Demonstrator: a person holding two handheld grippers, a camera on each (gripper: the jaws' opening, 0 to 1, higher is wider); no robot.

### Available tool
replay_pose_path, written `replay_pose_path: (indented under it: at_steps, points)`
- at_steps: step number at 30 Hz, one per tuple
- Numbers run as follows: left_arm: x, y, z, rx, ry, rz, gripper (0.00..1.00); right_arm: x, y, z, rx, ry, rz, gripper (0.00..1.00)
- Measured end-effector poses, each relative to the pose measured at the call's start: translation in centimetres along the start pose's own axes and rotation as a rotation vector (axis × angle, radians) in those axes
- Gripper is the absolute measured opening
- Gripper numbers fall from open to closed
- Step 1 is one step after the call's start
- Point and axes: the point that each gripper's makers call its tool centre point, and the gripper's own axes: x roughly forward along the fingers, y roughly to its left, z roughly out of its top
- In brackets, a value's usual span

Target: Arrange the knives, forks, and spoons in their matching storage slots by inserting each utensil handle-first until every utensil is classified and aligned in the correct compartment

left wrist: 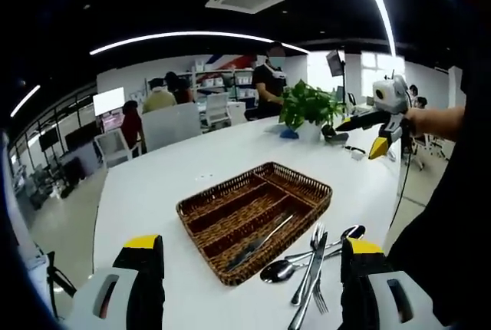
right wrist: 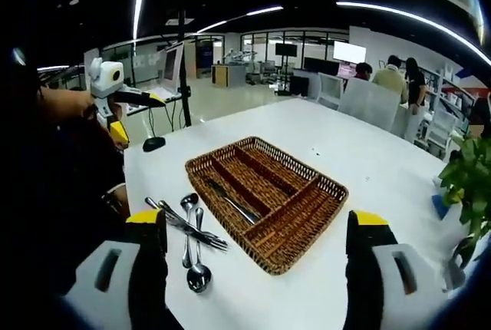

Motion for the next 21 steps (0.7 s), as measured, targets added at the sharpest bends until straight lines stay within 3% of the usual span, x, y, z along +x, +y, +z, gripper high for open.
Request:
replay_pose_path:
  at_steps: [3, 9, 14, 17, 19, 21]
  points:
    - [0.2, 0.2, -0.8, -0.001, 0.029, 0.000, 1.00, 0.1, 0.2, -0.4, 0.015, 0.020, 0.003, 0.99]
    - [0.2, 0.2, -0.5, -0.003, 0.028, -0.007, 1.00, -0.2, -0.9, -1.1, 0.028, 0.035, -0.032, 0.99]
    - [0.5, 0.0, -1.4, -0.009, 0.061, -0.024, 1.00, -0.8, -1.3, -1.5, 0.046, 0.040, -0.038, 0.99]
    - [0.3, 1.3, -0.3, 0.076, 0.029, 0.054, 1.00, -1.1, -1.5, -1.3, 0.043, 0.043, -0.042, 0.99]
    - [0.1, 1.0, 0.5, 0.029, -0.002, 0.027, 1.00, -1.1, -1.6, -1.3, 0.043, 0.045, -0.043, 0.99]
    - [0.3, 0.6, -0.3, 0.017, 0.029, -0.014, 1.00, -1.1, -1.7, -1.4, 0.041, 0.047, -0.049, 0.99]
